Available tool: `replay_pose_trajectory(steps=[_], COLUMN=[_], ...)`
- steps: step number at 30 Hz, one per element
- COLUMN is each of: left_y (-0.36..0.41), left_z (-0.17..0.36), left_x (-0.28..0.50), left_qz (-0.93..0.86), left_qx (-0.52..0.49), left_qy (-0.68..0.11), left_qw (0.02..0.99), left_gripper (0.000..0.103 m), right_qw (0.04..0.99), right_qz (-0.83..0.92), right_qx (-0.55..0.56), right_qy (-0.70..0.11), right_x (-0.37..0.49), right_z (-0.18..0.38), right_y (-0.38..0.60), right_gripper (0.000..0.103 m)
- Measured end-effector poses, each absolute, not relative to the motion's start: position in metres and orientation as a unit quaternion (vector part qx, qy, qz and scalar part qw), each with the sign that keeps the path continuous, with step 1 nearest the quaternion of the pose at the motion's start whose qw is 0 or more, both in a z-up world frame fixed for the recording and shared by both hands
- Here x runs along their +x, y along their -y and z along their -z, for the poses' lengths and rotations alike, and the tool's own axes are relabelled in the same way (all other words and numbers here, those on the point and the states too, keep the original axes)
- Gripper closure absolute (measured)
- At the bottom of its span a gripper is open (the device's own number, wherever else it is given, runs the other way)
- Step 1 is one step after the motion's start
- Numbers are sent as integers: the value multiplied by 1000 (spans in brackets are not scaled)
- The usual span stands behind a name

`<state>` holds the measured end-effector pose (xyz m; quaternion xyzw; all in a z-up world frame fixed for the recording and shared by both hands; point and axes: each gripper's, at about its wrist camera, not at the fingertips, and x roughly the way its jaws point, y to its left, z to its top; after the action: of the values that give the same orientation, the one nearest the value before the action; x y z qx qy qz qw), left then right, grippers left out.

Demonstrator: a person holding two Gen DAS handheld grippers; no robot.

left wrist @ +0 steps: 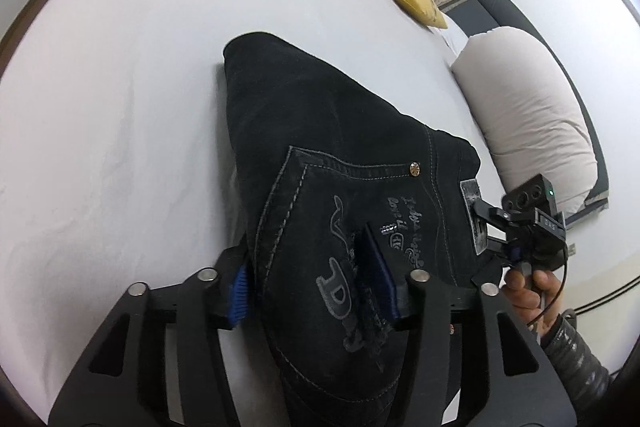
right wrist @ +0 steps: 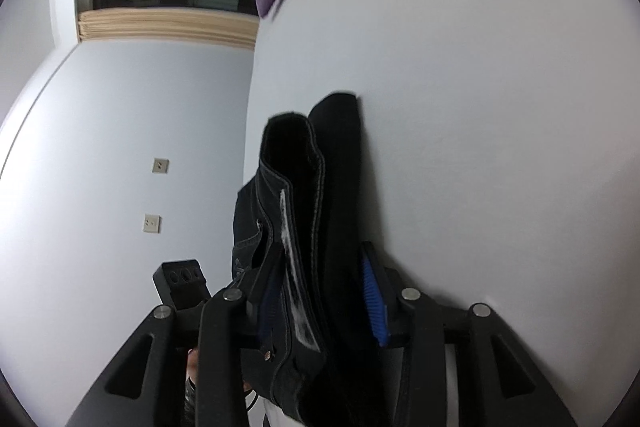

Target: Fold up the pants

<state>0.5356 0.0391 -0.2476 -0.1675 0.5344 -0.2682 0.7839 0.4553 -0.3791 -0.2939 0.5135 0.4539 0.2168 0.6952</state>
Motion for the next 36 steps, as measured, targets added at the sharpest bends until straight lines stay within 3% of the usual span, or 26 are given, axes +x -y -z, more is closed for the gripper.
replay_pose_trajectory(steps=[4, 5, 8, 10, 12, 16, 22, 31, 36], left_y=[-29, -29, -29, -20, -10, 0, -9, -3, -4], left_z=[233, 225, 199, 167, 126, 56, -32, -88, -64], left_x=[514, 505, 469, 432, 385, 307, 222, 153, 151], left_qz=[238, 219, 166, 116, 73, 43, 48, 58, 48], left_qx=[-122, -102, -45, 26, 71, 53, 14, 54, 9], left_qy=[-519, -511, -470, -404, -318, -234, -122, -152, -244], left_qw=[812, 825, 866, 907, 942, 970, 991, 985, 969], left_gripper=[37, 32, 31, 19, 0, 0, 0, 0, 0], right_qw=[718, 730, 786, 830, 863, 923, 976, 990, 975], right_qz=[-177, -159, -87, -45, -27, 0, 34, 21, 34], right_qx=[508, 495, 417, 354, 320, 249, 141, 86, 91], right_qy=[-441, -444, -448, -428, -389, -293, -164, -110, -202], right_x=[427, 420, 390, 368, 345, 296, 226, 144, 147], right_z=[286, 281, 250, 217, 181, 99, -6, -93, -81], right_y=[394, 397, 397, 388, 377, 345, 301, 264, 245], right_gripper=[58, 55, 40, 38, 13, 0, 0, 0, 0])
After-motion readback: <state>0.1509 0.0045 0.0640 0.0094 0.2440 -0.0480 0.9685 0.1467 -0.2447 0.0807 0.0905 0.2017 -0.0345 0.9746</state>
